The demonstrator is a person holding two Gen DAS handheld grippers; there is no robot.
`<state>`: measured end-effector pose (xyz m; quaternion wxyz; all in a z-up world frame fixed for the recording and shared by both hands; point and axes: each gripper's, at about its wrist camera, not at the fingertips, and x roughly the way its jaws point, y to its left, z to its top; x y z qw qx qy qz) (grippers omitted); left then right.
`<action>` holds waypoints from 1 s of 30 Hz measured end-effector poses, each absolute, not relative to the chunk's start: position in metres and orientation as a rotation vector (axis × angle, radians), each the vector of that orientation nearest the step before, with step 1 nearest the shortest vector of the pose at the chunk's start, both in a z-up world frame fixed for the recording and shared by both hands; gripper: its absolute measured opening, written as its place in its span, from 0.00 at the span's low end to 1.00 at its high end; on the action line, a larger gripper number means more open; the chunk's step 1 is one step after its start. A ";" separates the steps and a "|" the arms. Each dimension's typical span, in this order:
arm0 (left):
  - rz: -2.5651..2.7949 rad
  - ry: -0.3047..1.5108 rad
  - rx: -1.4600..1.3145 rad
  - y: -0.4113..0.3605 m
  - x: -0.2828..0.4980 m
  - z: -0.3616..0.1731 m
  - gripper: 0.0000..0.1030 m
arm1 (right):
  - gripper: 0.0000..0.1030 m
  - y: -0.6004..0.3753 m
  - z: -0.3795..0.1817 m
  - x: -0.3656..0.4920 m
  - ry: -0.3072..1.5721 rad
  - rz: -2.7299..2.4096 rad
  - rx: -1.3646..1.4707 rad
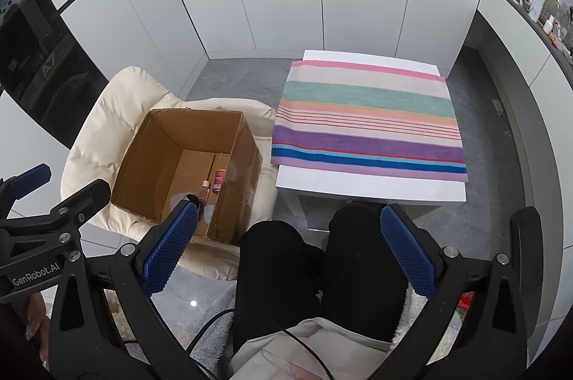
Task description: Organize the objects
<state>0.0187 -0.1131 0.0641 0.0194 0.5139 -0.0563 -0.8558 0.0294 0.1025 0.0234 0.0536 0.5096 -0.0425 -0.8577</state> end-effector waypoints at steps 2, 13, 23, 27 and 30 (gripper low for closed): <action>-2.655 -0.179 1.596 -0.112 0.018 0.063 1.00 | 1.00 0.103 0.023 0.030 -0.128 -2.603 1.549; -2.644 -0.199 1.610 -0.108 0.018 0.060 1.00 | 1.00 0.110 0.019 0.027 -0.143 -2.595 1.554; -2.636 -0.217 1.616 -0.105 0.017 0.057 1.00 | 1.00 0.112 0.016 0.027 -0.146 -2.593 1.552; -2.636 -0.213 1.619 -0.105 0.016 0.056 1.00 | 1.00 0.112 0.016 0.027 -0.151 -2.592 1.553; -2.639 -0.211 1.612 -0.105 0.016 0.056 1.00 | 1.00 0.112 0.015 0.026 -0.151 -2.593 1.553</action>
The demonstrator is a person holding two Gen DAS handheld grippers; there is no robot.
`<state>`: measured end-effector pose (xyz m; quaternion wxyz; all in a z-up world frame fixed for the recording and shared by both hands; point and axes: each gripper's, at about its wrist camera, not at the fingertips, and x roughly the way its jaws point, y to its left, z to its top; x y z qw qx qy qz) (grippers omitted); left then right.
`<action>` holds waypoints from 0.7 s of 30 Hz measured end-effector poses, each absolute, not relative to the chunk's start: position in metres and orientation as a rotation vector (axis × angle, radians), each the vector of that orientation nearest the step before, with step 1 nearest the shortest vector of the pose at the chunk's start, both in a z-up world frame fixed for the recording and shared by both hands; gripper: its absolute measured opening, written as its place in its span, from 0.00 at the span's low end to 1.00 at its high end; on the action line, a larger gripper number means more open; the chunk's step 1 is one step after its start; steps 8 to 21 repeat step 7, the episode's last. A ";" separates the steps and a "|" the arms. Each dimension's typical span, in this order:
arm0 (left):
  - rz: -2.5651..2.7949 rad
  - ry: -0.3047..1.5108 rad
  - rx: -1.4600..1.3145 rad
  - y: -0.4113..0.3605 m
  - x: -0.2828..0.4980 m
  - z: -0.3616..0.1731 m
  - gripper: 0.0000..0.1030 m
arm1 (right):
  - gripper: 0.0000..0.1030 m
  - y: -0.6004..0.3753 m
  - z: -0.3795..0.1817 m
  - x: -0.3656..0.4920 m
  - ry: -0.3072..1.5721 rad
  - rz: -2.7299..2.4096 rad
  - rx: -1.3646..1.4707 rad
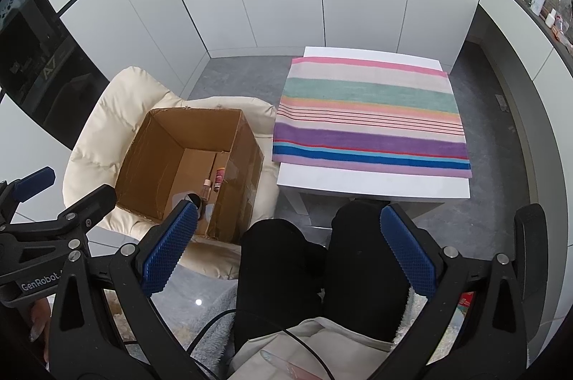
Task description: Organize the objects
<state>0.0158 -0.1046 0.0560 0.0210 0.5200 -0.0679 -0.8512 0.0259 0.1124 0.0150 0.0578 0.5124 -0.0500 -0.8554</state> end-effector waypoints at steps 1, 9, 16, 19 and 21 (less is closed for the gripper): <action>-2.640 -0.206 1.611 -0.105 0.016 0.056 0.99 | 1.00 0.113 0.015 0.026 -0.152 -2.591 1.554; -2.638 -0.208 1.611 -0.104 0.016 0.055 0.99 | 1.00 0.113 0.014 0.026 -0.154 -2.587 1.556; -2.638 -0.208 1.611 -0.104 0.016 0.055 0.99 | 1.00 0.113 0.014 0.026 -0.154 -2.587 1.556; -2.638 -0.208 1.611 -0.104 0.016 0.055 0.99 | 1.00 0.113 0.014 0.026 -0.154 -2.587 1.556; -2.638 -0.208 1.611 -0.104 0.016 0.055 0.99 | 1.00 0.113 0.014 0.026 -0.154 -2.587 1.556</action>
